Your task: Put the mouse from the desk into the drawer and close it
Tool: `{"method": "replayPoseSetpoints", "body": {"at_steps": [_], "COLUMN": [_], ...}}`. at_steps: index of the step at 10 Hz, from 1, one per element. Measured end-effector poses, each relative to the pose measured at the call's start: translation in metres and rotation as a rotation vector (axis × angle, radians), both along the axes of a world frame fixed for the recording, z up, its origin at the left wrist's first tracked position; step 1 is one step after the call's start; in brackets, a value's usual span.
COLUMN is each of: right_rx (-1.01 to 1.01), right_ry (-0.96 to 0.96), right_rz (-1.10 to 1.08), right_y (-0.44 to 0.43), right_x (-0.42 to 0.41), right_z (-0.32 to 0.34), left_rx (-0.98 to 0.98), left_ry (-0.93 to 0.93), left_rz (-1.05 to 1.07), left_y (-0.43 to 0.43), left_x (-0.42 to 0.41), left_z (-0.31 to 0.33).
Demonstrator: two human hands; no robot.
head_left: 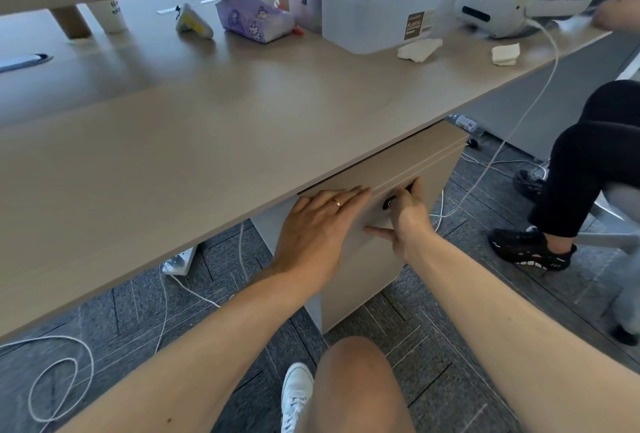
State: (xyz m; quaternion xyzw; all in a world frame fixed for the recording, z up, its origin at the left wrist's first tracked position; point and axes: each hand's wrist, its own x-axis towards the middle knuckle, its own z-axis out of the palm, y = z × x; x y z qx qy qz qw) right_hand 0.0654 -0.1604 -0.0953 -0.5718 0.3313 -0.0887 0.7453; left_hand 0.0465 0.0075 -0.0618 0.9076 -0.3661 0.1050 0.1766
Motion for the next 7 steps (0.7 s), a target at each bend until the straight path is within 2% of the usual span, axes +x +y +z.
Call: {"method": "replayPoseSetpoints", "body": {"at_steps": [4, 6, 7], "right_rx": [0.034, -0.121, -0.420], "right_ry": [-0.032, 0.117, 0.183], "right_rz": [0.040, 0.171, 0.260], "right_y": [-0.006, -0.018, -0.036], "right_x": [0.002, -0.013, -0.039], "right_z": [-0.004, 0.009, 0.024], "left_rx": [0.015, 0.054, 0.132], "left_ry": [-0.003, 0.018, 0.089], "left_rz": [-0.004, 0.000, -0.003], "left_y": [0.000, 0.000, 0.000], "left_x": [0.001, 0.001, -0.003], "left_z": [0.000, 0.006, 0.015]}}
